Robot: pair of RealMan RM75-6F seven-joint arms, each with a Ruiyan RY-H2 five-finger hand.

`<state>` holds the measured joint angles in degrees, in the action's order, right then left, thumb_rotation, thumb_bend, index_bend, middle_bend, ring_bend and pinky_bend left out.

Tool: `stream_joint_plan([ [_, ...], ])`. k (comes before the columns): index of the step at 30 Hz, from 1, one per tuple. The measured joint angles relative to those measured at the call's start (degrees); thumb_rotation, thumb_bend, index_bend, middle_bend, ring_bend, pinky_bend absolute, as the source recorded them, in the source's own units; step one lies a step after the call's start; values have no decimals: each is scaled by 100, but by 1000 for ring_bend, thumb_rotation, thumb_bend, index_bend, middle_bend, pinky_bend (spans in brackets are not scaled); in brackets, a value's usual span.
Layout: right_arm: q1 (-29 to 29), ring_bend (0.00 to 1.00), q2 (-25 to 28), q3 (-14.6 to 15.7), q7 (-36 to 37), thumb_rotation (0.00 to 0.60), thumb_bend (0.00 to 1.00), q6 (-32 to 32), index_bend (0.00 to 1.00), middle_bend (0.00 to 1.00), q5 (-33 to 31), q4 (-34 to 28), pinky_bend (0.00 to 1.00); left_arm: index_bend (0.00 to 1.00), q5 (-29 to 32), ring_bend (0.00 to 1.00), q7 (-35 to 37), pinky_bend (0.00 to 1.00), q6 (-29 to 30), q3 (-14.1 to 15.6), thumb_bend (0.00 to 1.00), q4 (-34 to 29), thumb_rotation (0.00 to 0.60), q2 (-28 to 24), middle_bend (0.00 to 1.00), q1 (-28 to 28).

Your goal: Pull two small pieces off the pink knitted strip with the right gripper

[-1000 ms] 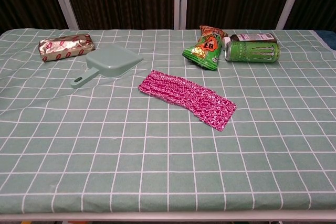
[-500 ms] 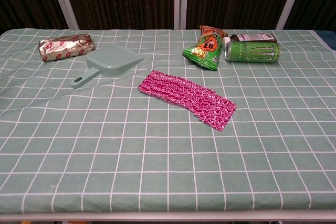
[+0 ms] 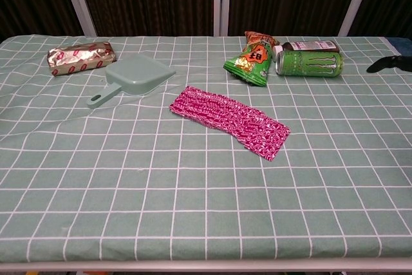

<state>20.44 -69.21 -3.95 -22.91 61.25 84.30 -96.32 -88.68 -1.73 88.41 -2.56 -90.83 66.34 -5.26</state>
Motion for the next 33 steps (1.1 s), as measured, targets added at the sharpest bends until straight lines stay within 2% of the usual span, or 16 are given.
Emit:
stream_joint_plan([
  [8,370,888,-526,62,-596,600,1000,-618,174,896,-517,72,799,114,-8,43,123,233,47,8,144,54,600,-42,68,36],
  [15,667,888,-814,36,-1108,600,1000,-991,175,896,-1321,19,799,114,-1,43,218,233,85,-2,144,85,600,-99,67,62],
  [25,1164,888,-1094,29,-2341,600,1000,-977,175,898,-2616,-310,799,114,6,43,300,233,94,9,144,140,600,-119,67,91],
  [33,1609,888,-1403,11,-2445,600,1000,-1001,175,902,-3198,-275,799,114,24,43,322,233,71,14,144,167,600,-128,68,98],
])
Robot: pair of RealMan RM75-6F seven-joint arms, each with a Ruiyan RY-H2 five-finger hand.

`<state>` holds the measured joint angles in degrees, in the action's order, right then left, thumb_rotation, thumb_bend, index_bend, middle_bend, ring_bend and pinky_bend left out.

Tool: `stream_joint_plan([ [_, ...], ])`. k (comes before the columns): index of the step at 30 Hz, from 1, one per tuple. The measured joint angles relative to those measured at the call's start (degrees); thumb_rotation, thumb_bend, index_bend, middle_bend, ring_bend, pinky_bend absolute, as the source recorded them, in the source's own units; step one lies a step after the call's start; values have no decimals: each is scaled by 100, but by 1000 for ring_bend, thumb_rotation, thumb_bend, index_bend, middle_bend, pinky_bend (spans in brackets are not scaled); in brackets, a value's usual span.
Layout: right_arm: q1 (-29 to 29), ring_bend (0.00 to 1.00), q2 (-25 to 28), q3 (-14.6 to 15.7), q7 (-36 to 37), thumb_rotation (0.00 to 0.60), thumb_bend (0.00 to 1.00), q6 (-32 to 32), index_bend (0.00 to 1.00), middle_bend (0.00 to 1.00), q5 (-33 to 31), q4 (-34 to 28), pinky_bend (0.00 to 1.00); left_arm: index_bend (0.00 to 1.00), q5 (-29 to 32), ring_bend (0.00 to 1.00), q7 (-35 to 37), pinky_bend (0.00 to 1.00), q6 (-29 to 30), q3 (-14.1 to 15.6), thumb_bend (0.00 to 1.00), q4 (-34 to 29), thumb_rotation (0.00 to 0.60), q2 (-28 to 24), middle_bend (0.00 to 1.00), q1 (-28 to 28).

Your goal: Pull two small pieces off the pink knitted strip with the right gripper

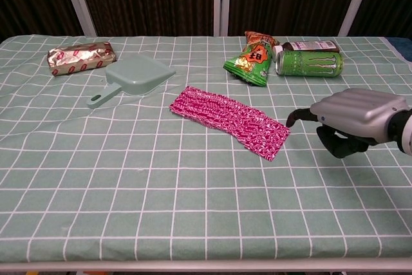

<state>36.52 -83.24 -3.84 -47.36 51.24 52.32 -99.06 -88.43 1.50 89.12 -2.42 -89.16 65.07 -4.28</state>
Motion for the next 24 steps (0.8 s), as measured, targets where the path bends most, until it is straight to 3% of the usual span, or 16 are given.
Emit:
stream_joint_plan([
  [12,557,888,-401,0,246,600,1000,-301,145,903,-680,512,800,114,49,43,35,233,-7,-23,144,12,600,-36,67,11],
  [24,744,888,-469,215,446,600,1000,-183,114,903,-738,599,799,114,58,43,69,233,-2,-30,144,33,600,-43,67,24],
])
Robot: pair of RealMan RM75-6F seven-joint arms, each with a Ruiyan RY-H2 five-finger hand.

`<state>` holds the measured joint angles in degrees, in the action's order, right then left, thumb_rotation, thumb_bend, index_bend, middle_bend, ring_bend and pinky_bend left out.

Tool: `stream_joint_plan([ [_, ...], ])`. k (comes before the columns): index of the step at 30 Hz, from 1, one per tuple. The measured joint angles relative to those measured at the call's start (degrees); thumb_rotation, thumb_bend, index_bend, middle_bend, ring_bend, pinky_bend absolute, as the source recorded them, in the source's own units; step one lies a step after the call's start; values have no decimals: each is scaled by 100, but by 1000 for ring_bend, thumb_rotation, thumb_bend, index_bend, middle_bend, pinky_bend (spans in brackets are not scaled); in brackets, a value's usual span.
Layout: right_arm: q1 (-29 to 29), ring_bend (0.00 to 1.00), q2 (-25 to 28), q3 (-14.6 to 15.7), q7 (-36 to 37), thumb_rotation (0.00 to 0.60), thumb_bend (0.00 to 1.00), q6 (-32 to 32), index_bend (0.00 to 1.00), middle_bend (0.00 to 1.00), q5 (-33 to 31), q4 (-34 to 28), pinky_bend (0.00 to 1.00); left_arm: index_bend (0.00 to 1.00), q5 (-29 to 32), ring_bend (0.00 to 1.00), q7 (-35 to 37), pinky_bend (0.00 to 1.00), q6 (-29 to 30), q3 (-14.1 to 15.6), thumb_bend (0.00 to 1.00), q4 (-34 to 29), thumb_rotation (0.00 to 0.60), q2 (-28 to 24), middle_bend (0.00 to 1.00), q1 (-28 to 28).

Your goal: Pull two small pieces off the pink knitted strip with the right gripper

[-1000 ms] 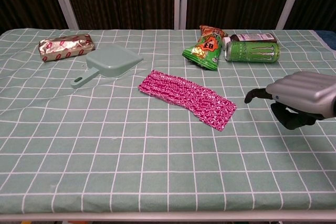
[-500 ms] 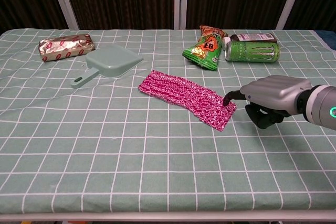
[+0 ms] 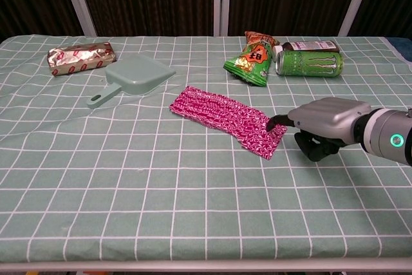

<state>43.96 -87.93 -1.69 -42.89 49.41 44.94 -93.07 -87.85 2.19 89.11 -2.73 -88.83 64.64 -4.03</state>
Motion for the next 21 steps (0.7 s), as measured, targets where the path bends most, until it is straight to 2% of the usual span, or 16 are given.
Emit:
stream_joint_plan([
  [21,31,888,428,419,141,600,1000,155,137,903,-662,73,799,114,26,43,-95,233,-88,0,144,-21,600,40,68,-34],
])
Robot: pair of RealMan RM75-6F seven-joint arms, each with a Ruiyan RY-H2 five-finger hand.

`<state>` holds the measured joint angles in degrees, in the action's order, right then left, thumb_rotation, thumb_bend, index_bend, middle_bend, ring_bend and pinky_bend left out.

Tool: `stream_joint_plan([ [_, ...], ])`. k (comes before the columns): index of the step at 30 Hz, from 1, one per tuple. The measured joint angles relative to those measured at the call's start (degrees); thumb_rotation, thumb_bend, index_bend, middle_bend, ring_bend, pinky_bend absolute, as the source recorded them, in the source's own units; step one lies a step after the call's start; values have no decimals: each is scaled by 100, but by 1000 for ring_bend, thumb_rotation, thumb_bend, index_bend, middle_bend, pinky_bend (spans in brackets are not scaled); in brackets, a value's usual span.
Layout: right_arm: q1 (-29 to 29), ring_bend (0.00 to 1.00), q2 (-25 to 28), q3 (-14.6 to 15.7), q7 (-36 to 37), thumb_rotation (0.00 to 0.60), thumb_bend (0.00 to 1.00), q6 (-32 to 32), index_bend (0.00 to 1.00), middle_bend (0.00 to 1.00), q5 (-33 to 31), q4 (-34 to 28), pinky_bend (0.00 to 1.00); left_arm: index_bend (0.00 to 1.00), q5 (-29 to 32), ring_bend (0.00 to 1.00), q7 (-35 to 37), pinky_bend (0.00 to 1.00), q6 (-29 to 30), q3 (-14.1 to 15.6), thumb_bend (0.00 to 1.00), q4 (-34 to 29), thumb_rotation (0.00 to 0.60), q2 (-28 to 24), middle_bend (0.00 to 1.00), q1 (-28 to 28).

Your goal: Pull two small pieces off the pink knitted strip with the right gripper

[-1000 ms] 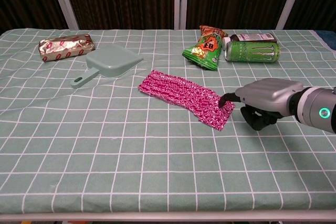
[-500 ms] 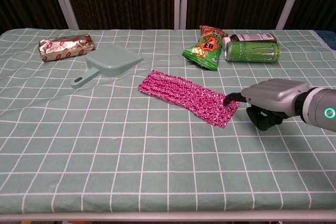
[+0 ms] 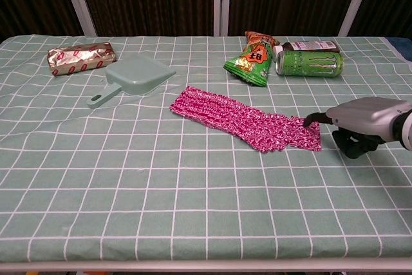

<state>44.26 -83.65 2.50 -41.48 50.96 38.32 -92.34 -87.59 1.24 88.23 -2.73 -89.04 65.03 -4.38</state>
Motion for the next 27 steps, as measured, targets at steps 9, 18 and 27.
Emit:
stream_joint_plan([
  [9,-108,888,286,148,178,600,1000,57,141,902,-43,-6,799,114,-18,43,-44,233,-11,13,144,-11,600,12,68,-6],
  [18,-240,888,552,236,418,600,1000,66,148,903,-37,9,799,114,-28,43,-71,233,-10,15,144,-35,600,-1,68,-8],
  [27,-313,888,612,34,792,600,1000,281,126,903,882,-249,799,114,-52,43,-154,233,18,-21,144,-119,600,-17,67,-35],
])
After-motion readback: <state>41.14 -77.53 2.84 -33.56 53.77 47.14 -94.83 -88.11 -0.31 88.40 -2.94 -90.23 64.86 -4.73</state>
